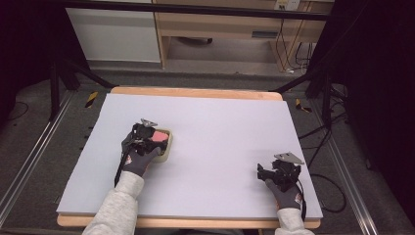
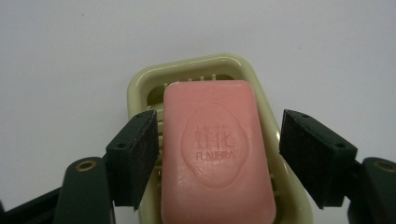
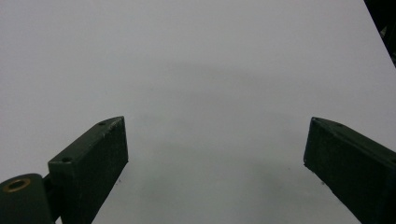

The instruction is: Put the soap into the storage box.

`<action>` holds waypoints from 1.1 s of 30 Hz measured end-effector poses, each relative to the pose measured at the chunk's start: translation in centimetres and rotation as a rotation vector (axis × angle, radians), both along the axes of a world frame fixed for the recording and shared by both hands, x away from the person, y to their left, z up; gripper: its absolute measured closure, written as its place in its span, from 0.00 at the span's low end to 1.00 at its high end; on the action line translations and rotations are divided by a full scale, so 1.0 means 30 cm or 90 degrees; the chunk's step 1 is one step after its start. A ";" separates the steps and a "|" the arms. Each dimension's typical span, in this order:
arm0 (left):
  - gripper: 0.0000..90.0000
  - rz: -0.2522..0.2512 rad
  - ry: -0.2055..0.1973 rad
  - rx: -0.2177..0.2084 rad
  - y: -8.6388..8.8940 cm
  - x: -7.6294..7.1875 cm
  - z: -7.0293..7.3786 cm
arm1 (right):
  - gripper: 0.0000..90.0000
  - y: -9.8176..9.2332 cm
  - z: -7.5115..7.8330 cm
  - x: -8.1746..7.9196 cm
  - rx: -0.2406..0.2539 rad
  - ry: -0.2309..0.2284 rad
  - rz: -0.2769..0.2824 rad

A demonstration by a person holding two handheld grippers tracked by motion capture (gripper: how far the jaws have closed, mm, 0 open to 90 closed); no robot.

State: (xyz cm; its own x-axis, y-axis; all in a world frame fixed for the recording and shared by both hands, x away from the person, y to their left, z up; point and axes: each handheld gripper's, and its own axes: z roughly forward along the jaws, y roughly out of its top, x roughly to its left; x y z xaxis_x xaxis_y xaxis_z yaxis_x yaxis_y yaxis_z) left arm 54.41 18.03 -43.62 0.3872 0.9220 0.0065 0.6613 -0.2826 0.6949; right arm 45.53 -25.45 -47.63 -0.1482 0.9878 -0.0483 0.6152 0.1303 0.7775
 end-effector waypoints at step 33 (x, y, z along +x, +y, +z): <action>0.22 -0.071 -0.067 -0.041 0.150 -0.218 -0.001 | 0.07 -0.017 0.003 -0.004 0.014 -0.001 -0.017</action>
